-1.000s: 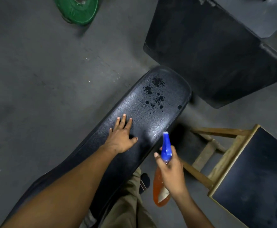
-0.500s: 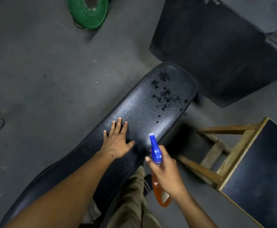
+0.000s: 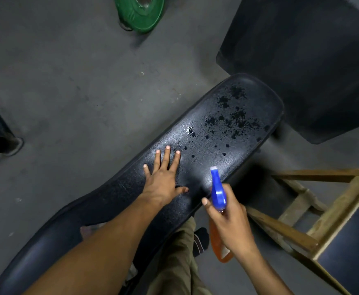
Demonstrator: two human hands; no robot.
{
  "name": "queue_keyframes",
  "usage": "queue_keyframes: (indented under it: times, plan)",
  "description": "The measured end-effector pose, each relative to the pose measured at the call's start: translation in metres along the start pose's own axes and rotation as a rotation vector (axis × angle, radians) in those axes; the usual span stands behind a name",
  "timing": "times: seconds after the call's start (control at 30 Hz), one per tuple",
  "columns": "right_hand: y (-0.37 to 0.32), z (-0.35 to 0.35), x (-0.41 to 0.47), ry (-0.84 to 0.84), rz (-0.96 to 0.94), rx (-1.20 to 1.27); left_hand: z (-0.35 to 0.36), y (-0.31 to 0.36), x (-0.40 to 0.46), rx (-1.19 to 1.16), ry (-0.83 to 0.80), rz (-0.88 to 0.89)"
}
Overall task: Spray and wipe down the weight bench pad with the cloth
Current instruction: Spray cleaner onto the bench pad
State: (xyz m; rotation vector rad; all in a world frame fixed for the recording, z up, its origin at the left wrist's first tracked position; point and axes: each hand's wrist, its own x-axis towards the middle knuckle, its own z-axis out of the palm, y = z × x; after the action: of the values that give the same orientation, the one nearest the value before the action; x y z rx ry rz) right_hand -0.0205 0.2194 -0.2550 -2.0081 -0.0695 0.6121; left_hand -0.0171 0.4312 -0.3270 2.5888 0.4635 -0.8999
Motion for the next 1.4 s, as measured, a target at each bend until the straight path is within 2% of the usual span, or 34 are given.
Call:
queue_keyframes:
  times: [0.1, 0.17, 0.4, 0.47, 0.53, 0.7, 0.8, 0.83, 0.87, 1.07, 1.27, 1.4]
  plan:
    - [-0.002, 0.012, -0.011, -0.081, -0.039, -0.027, 0.0, -0.001, 0.0, -0.011, 0.008, 0.008]
    - [0.003, 0.016, -0.021, -0.07, -0.036, -0.018, 0.0, -0.001, 0.0, -0.018, 0.008, 0.01]
    - [0.03, 0.008, -0.065, 0.19, 0.213, 0.005, -0.001, 0.002, -0.003, -0.046, -0.015, 0.019]
    - [0.034, 0.005, -0.074, 0.23, 0.232, 0.021, 0.001, 0.002, -0.005, -0.05, 0.0, 0.028]
    - [0.038, 0.006, -0.084, 0.2, 0.198, -0.005, 0.008, -0.002, -0.01, -0.017, 0.048, 0.044]
    - [0.033, 0.014, -0.083, -0.006, 0.064, -0.065, 0.013, -0.014, -0.017, 0.065, 0.25, 0.084]
    - [0.034, 0.023, -0.085, -0.049, 0.049, -0.078, 0.024, -0.018, -0.028, 0.058, 0.29, 0.064]
    - [0.026, 0.052, -0.107, -0.061, 0.028, -0.095, 0.033, -0.045, -0.053, 0.084, 0.312, 0.055]
    - [0.017, 0.081, -0.13, -0.054, 0.01, -0.088, 0.042, -0.072, -0.078, 0.121, 0.316, 0.049]
    - [0.02, 0.072, -0.124, 0.077, 0.045, 0.025, 0.067, -0.071, -0.093, 0.099, 0.291, -0.011]
    - [0.004, 0.091, -0.115, -0.05, -0.043, -0.032, 0.077, -0.078, -0.108, 0.03, 0.277, -0.045]
    - [0.007, 0.1, -0.113, -0.002, -0.058, -0.041, 0.077, -0.078, -0.108, 0.019, 0.259, -0.04]
